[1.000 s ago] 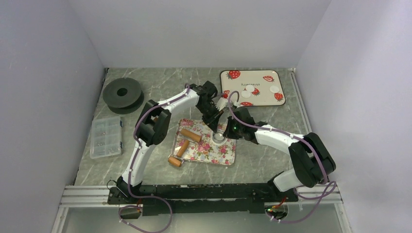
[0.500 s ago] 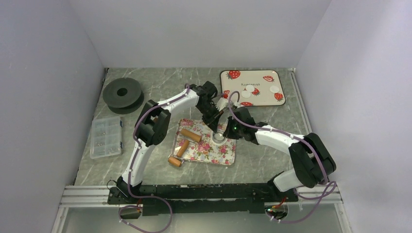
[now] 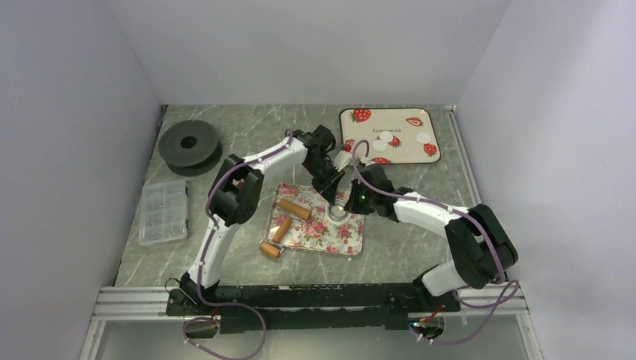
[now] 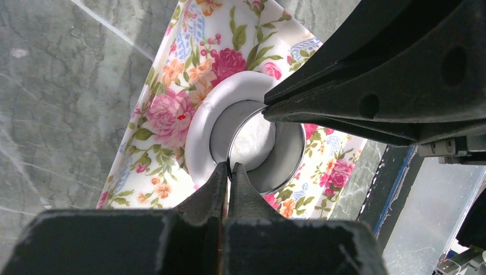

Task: Roll out the dumpling wrappers from the dough
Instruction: Press the dumpling wrapper on the work surface.

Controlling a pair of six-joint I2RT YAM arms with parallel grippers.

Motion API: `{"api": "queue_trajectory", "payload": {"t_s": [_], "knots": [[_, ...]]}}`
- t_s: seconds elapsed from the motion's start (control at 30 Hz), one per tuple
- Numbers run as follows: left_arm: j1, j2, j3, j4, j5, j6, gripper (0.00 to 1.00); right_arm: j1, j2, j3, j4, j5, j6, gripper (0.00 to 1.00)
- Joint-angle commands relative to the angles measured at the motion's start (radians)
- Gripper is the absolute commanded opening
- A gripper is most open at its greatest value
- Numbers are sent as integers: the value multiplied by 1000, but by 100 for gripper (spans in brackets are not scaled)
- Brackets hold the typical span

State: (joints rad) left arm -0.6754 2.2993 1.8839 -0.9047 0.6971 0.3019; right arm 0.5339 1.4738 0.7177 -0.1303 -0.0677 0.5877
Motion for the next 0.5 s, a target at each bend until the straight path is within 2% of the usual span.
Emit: {"api": "queue_trajectory", "payload": {"t_s": [0.0,0.1,0.33,0.47], "knots": [[-30,73,-14,-53,-98,86,0,15,-35,-112,53,46,48,0],[-30,75,-7,-59,-94,88,0,17,-47,-137,68,49,63,0],[-30,40,-65,-47,-116,93,0,17,17,-29,53,48,1,0],[-30,34,-80,-49,-123,98,0,17,19,-42,65,45,9,0]]}}
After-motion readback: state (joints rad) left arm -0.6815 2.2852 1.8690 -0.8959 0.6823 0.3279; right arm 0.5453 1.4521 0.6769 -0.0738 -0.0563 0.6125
